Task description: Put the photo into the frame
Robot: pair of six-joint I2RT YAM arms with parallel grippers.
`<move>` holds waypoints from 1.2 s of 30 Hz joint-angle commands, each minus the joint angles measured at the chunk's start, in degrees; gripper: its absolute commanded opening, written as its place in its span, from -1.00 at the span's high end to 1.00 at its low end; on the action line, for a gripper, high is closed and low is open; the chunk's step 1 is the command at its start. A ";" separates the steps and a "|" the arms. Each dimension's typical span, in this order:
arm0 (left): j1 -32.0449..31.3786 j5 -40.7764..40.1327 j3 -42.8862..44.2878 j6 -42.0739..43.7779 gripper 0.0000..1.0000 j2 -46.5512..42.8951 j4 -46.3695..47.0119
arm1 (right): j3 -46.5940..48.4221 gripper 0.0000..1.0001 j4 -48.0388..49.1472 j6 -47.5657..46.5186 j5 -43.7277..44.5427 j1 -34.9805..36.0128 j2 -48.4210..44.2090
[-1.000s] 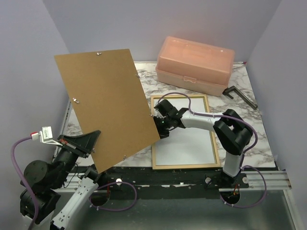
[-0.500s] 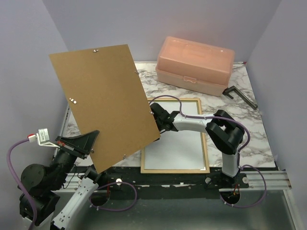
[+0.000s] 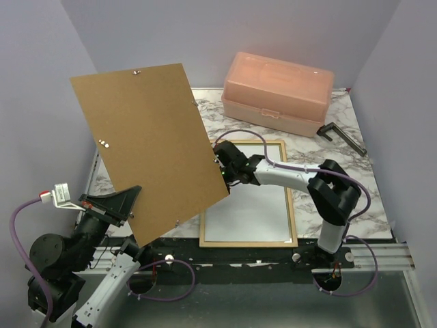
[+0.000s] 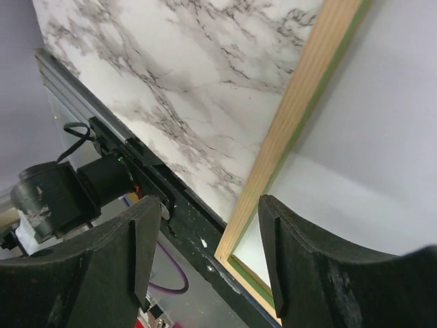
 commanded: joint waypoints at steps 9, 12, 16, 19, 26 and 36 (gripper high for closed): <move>0.15 2.87 -1.90 -1.16 1.00 0.41 7.91 | -9.68 -0.34 -5.53 -5.78 -1.91 -15.00 -13.15; 0.16 5.33 -2.83 -1.59 1.00 1.81 9.03 | -11.29 -0.34 -7.07 -7.73 -2.98 -18.99 -15.72; 0.17 8.84 -6.18 -3.50 1.00 3.50 12.34 | -13.99 -0.34 -9.28 -10.39 -4.20 -24.29 -19.05; 0.15 12.04 -10.45 -5.90 1.00 4.41 17.41 | -16.42 -0.34 -10.80 -12.22 -4.45 -28.50 -21.77; 0.16 16.74 -18.22 -8.94 1.00 7.25 26.78 | -19.69 -0.35 -13.86 -15.89 -10.38 -37.23 -28.21; 0.25 18.86 -26.84 -14.55 1.00 7.56 37.52 | -22.51 -0.92 -9.94 -14.75 -26.11 -46.30 -38.53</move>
